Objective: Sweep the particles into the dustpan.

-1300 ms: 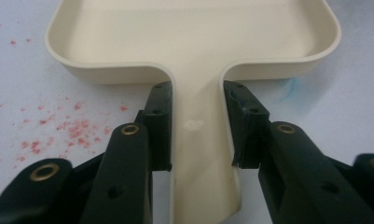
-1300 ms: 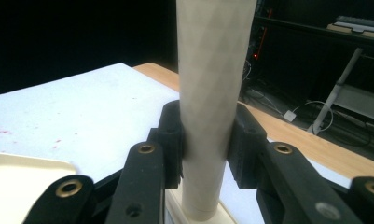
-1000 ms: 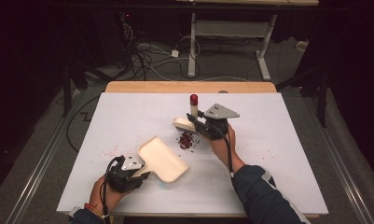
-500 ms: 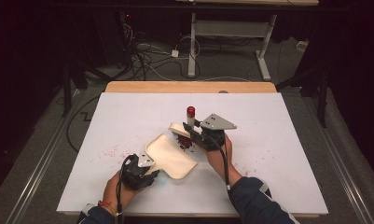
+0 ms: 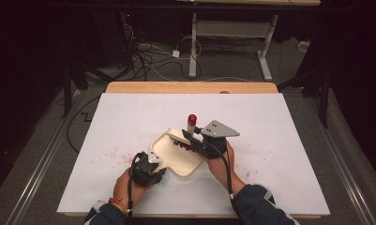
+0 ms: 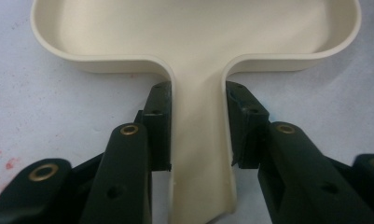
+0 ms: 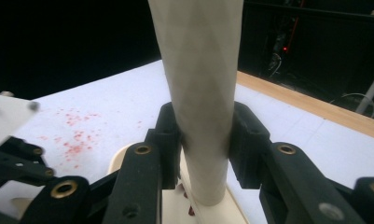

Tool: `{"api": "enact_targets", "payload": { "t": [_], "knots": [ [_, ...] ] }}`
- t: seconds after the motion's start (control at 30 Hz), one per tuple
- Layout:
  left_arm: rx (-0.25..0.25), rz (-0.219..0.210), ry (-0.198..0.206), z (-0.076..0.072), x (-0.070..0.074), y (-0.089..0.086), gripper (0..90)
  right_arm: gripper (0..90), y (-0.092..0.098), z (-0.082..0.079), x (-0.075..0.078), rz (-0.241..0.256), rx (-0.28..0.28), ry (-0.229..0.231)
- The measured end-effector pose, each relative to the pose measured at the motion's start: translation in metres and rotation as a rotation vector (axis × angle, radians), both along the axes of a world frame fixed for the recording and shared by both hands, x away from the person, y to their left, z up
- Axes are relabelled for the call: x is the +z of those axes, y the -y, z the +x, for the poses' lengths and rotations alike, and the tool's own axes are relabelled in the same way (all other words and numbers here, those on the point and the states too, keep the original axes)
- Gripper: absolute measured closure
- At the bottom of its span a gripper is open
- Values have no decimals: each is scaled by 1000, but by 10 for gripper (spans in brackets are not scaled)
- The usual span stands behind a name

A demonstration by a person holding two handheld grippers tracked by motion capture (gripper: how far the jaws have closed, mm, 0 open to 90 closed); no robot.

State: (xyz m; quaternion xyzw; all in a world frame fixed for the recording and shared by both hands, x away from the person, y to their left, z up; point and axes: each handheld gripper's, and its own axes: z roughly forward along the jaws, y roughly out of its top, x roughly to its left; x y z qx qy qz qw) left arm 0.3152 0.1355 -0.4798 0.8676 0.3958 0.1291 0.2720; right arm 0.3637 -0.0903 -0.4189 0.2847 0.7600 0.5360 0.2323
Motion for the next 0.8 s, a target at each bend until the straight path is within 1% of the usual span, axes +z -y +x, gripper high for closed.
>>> {"api": "enact_targets", "payload": {
  "t": [0.07, 0.13, 0.2, 0.27, 0.33, 0.57, 0.63, 0.73, 0.8],
  "knots": [
    [-1, 2, 1, 0, 0, 0, 632, 689, -2, -3, 0, 7, 15, -5],
    [-11, 9, -1, 1, 1, -1, 633, 689, -5, -7, 1, -2, 31, -6],
    [-10, 7, -3, 1, 1, -2, 633, 689, -8, -10, 1, -8, 39, -6],
    [-12, 9, -5, 1, 2, -4, 633, 690, -9, -11, 1, -3, 41, -7],
    [-10, 6, -6, 2, 2, -5, 633, 691, -11, -14, 2, -10, 58, -5],
    [-16, 6, -7, 3, 1, -5, 632, 695, -12, -17, 4, -7, 84, -6],
    [-17, 6, -6, 3, 1, -6, 633, 698, -14, -19, 4, 10, 91, -14],
    [-19, 3, -3, 2, 2, -6, 633, 699, -15, -20, 5, 11, 95, -11],
    [-26, 9, -2, 2, 2, -6, 633, 704, -13, -20, 5, 31, 101, -15]
  ]
}}
